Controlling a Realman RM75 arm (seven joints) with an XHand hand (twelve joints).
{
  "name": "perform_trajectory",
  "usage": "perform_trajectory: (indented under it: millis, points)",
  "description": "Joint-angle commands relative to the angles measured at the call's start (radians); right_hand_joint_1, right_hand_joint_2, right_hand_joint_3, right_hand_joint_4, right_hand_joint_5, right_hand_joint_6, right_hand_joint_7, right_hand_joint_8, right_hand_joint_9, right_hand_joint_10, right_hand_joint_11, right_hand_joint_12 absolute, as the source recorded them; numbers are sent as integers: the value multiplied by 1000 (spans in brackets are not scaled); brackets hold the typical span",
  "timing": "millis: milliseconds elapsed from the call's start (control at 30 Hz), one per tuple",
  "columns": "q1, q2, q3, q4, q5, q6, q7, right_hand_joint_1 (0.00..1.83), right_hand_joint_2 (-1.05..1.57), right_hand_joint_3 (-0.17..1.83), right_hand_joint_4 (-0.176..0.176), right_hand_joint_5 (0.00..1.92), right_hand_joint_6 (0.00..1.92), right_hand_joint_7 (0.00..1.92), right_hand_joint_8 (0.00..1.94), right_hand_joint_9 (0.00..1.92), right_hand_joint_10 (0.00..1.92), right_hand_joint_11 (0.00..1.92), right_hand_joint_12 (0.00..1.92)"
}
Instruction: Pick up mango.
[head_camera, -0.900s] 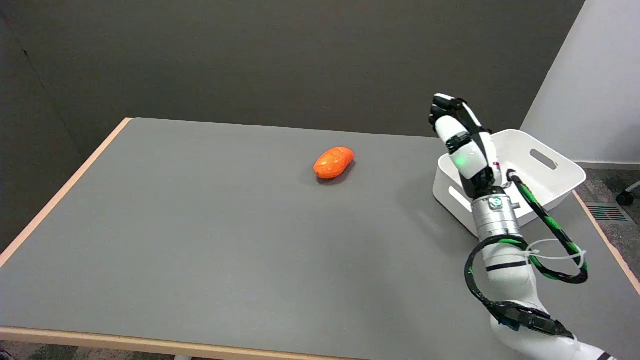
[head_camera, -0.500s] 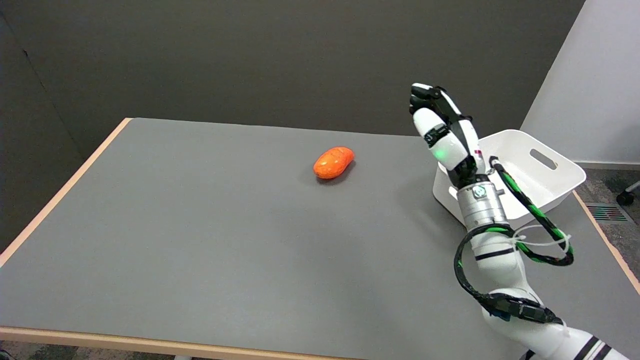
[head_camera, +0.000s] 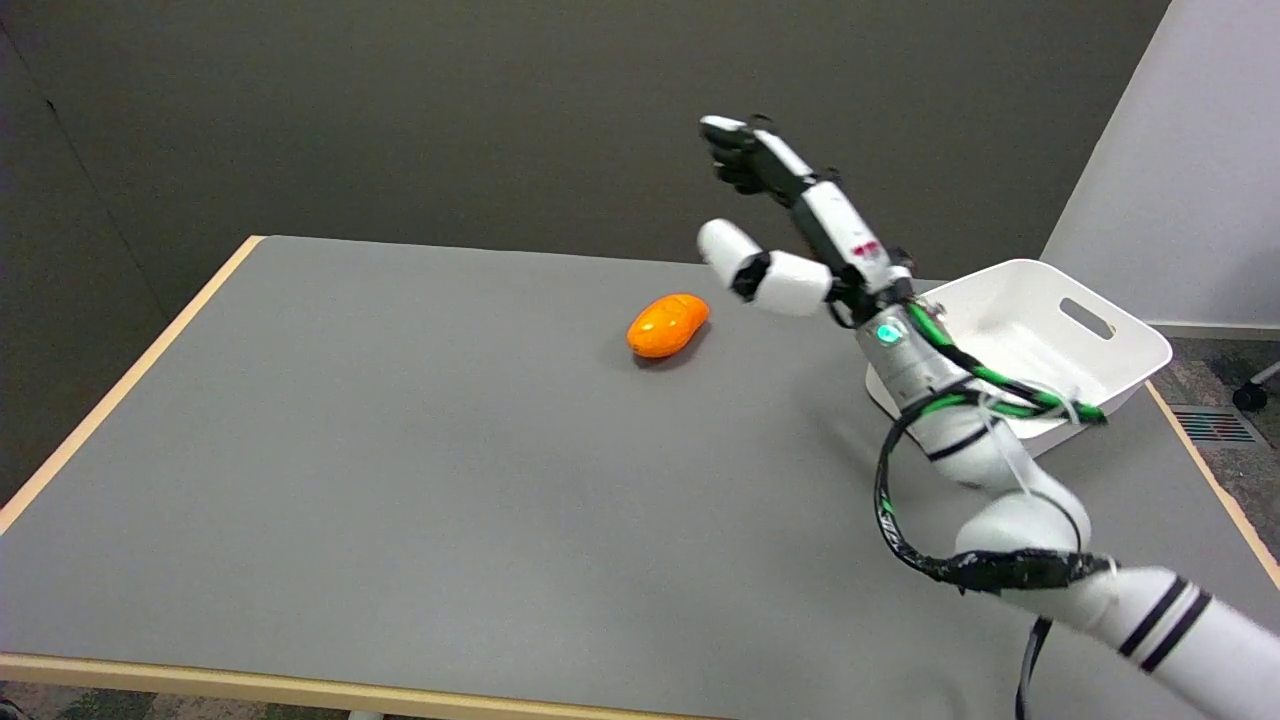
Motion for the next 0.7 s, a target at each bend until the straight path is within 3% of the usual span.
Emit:
perform_trajectory:
  millis: [33,167,267,500,700]
  points:
    - [503,391,-548,229,-242,-113,-36,487,617,1024,91,61,168,87,253,99,537,30,956]
    - [709,361,-819,429,-242,-65,-121,520,631,1027,79,-1,133,15,146,28,430,6,862]
    - [834,298,-989,572,-240,-43,-205,538,598,973,69,-1,-1,-1,-1,-1,226,-1,778]
    - [944,183,-1124,837,-239,-26,-251,593,582,912,66,-1,-1,-1,-1,-1,10,-1,648]
    - [964,206,-1121,847,-235,24,-315,578,567,907,57,-1,-1,-1,-1,-1,-1,-1,581]
